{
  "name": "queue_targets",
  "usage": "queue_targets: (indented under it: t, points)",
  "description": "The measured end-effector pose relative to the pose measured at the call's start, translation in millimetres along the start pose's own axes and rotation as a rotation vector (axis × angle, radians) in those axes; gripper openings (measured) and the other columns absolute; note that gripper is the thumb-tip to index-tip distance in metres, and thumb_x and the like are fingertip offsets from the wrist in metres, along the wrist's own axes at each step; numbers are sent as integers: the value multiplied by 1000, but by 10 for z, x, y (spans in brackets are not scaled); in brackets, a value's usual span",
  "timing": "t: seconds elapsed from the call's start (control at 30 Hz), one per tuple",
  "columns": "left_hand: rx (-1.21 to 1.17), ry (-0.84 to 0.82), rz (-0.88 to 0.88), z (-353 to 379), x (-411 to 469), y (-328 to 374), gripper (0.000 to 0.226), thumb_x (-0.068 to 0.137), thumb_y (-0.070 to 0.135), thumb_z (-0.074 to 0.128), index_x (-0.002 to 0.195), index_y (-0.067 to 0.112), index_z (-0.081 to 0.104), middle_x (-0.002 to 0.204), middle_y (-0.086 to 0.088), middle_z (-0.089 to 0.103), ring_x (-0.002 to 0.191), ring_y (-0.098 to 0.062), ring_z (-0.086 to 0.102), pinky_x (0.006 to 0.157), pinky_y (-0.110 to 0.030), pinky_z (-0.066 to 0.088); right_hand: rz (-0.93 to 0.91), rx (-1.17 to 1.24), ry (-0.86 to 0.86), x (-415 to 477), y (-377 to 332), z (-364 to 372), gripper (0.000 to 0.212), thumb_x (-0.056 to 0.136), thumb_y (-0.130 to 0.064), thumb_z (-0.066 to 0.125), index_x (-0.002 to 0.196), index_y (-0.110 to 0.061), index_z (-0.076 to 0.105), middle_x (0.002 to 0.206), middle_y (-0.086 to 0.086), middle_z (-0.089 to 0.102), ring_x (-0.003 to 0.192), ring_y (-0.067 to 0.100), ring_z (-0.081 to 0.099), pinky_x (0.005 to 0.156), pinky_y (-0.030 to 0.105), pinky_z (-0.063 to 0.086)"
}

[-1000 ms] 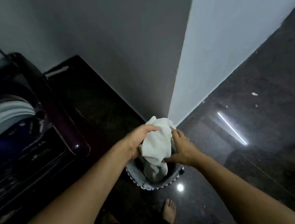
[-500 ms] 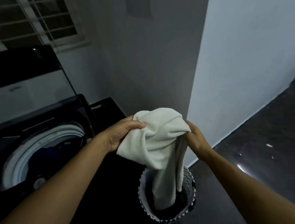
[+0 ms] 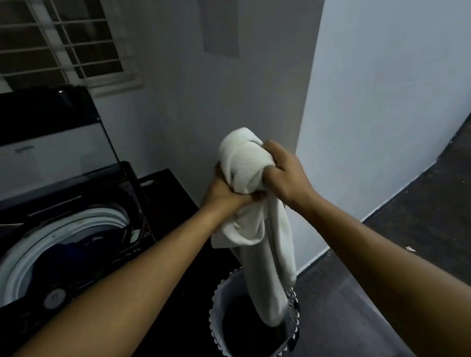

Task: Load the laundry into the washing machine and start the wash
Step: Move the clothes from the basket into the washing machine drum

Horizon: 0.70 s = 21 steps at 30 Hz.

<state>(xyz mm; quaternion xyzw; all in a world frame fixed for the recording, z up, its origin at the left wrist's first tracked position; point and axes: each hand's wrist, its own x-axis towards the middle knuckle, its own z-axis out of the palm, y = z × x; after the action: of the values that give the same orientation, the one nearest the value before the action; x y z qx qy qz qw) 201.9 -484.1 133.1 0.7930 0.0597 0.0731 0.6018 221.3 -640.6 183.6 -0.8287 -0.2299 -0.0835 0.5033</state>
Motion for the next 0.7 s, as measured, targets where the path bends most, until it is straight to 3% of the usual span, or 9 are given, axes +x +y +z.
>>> queue_targets:
  t: [0.07,0.13,0.17,0.23,0.33,0.4,0.47,0.57,0.7]
  points:
    - [-284,164,-66,49,69,100,60,65,36,91,118,22,67,101,5,75,99,-14,71,83,-27,59,-78,34,-38,47,-179,-76,23,76,-9,53,92,-25,59,82,-15,60,79,6,56,68,26,48]
    - [-461,207,-92,16,173,180,35,77,23,85,108,15,72,95,-1,77,95,-18,73,85,-32,60,-118,116,-37,72,-194,-160,18,87,-12,63,103,-20,64,99,-9,68,97,10,64,82,36,55]
    - [-513,206,-83,-13,212,224,36,74,23,86,106,13,73,97,-4,78,94,-21,74,89,-39,60,-147,98,-21,52,-145,-198,21,91,-20,69,112,-21,63,109,-9,68,107,11,64,88,38,56]
    - [-619,199,-66,-66,246,344,42,66,19,89,104,9,73,99,-10,78,95,-26,75,89,-49,59,-159,-66,-7,-30,77,-233,54,87,-45,77,132,-27,53,129,-11,58,122,11,56,97,36,51]
    - [-787,133,-55,-125,286,546,42,70,15,87,107,3,72,107,-16,75,100,-31,73,85,-48,58,54,-135,-39,-205,543,-137,103,69,-66,83,151,-31,30,148,-12,41,137,10,41,110,36,39]
    - [-906,3,-42,-152,327,712,57,75,21,86,124,0,65,122,-20,69,112,-34,67,88,-46,55,115,-103,-94,-286,855,-10,112,62,-70,85,152,-36,28,148,-13,42,137,11,43,112,42,41]
    - [-1002,-157,-6,-176,360,890,61,80,29,81,131,4,60,133,-19,62,122,-33,61,96,-45,51,151,-187,-197,-369,1125,159,113,59,-73,84,151,-41,28,146,-11,43,135,15,44,110,47,43]
    - [-1076,-336,26,-221,307,1231,41,94,33,61,127,9,59,126,-14,63,122,-30,59,101,-46,49,333,-187,-222,-475,1377,405,104,56,-77,83,144,-42,40,142,-9,48,130,19,48,105,45,48]
    - [-1121,-345,44,-366,233,1545,41,102,37,49,131,9,56,134,-15,57,132,-34,50,114,-52,38,614,340,-117,-374,1171,496,46,87,-45,76,124,-32,53,131,2,64,109,19,63,92,42,56]
